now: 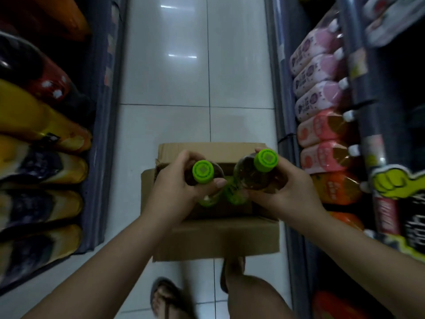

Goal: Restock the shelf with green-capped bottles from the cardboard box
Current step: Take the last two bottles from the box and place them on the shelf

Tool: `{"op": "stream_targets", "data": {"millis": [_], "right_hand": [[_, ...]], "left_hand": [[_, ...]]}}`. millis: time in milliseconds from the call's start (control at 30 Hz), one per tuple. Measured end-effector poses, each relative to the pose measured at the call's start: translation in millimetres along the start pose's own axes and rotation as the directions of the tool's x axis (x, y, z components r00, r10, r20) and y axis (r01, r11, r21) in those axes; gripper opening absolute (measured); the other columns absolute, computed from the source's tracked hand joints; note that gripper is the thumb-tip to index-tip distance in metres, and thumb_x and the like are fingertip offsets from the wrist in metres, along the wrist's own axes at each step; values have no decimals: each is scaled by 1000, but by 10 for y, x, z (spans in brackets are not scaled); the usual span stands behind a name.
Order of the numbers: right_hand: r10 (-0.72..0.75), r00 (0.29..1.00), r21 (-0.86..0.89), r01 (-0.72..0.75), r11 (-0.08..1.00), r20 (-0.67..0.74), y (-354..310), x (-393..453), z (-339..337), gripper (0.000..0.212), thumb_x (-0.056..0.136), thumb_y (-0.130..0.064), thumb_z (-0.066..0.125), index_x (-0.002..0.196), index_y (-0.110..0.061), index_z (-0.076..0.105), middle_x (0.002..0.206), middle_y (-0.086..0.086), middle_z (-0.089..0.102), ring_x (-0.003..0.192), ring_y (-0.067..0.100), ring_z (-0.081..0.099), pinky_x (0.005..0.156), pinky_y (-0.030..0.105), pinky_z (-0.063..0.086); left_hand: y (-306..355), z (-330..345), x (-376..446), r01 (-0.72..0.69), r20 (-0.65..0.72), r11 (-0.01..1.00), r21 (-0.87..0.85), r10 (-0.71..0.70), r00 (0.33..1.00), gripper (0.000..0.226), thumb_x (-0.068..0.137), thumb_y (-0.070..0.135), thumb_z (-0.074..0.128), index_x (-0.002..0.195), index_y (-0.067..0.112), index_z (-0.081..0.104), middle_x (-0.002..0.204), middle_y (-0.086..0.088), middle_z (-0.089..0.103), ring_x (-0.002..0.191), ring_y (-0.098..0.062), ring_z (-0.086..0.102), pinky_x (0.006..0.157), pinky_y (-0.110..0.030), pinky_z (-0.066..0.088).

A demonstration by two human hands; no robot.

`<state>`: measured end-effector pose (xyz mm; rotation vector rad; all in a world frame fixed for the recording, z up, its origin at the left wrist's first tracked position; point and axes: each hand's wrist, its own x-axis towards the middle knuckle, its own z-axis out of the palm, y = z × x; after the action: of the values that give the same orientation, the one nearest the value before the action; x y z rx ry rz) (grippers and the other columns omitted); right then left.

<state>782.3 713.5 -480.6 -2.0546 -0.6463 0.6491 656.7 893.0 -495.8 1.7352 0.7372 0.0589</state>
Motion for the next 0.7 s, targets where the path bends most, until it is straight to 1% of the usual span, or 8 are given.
{"op": "stream_targets", "data": {"millis": [67, 133, 267, 367, 433, 500, 600, 700], "right_hand": [[16, 1000, 34, -16, 999, -8, -393, -142, -281, 65, 59, -35, 86, 116, -46, 57, 111, -16, 68, 106, 2, 63, 89, 24, 53], [15, 1000, 69, -13, 998, -27, -817, -305, -590, 70, 59, -31, 88, 121, -39, 55, 115, -11, 67, 108, 5, 63, 92, 28, 53], [8, 998, 151, 2, 988, -69, -1746, -706, -1262, 68, 60, -35, 87, 120, -37, 56, 109, -12, 69, 103, 5, 66, 85, 20, 53], [-5, 990, 196, 34, 980, -144, -2419, -1101, -1675, 68, 59, -35, 88, 117, -44, 55, 110, -18, 68, 101, 2, 66, 81, 15, 52], [-2, 980, 214, 45, 976, -197, -2818, -1396, -1873, 72, 55, -43, 89, 117, -45, 52, 111, -19, 67, 102, 2, 66, 80, 15, 53], [-4, 965, 226, 65, 972, -261, -3149, -1709, -2033, 73, 51, -46, 88, 116, -39, 55, 109, -13, 70, 100, 6, 68, 79, 19, 54], [-26, 933, 224, 113, 968, -358, -3590, -2205, -2181, 73, 49, -52, 88, 113, -29, 61, 107, -7, 72, 100, 12, 69, 81, 24, 55], [-64, 878, 237, 197, 951, -475, -3954, -2692, -2276, 64, 54, -41, 89, 112, -27, 65, 109, -6, 72, 100, 11, 69, 81, 20, 53]], "left_hand": [[478, -154, -146, -30, -5, 1000, 5, 30, 1000, 56, 48, 65, 75, 88, 29, 58, 79, 26, 64, 75, 7, 60, 60, -9, 43], [1000, -313, -322, -52, 10, 999, -1, 52, 999, 56, 49, 62, 76, 88, 26, 60, 79, 20, 66, 73, 2, 61, 62, -18, 47], [2098, -605, -732, -116, 78, 993, -24, 117, 990, 51, 56, 57, 75, 93, 24, 63, 85, 17, 68, 74, 3, 62, 63, -14, 49], [2795, -801, -1077, -164, 69, 986, -35, 167, 984, 38, 64, 55, 76, 92, 31, 67, 86, 14, 71, 83, 0, 66, 73, -21, 53], [3196, -914, -1342, -207, 69, 975, -82, 213, 975, 30, 68, 55, 75, 90, 36, 69, 88, 19, 72, 84, 3, 66, 73, -16, 52], [3544, -1004, -1603, -269, 112, 957, -111, 281, 953, 28, 68, 54, 70, 89, 36, 69, 88, 22, 72, 83, 7, 65, 71, -10, 50], [3967, -1122, -1999, -334, 168, 930, -154, 358, 919, 27, 69, 52, 71, 88, 33, 71, 84, 22, 73, 81, 6, 66, 70, -9, 50], [4311, -1177, -2360, -406, 216, 891, -202, 445, 869, 32, 69, 54, 71, 89, 29, 73, 80, 21, 73, 78, 7, 66, 66, -8, 48]]}}
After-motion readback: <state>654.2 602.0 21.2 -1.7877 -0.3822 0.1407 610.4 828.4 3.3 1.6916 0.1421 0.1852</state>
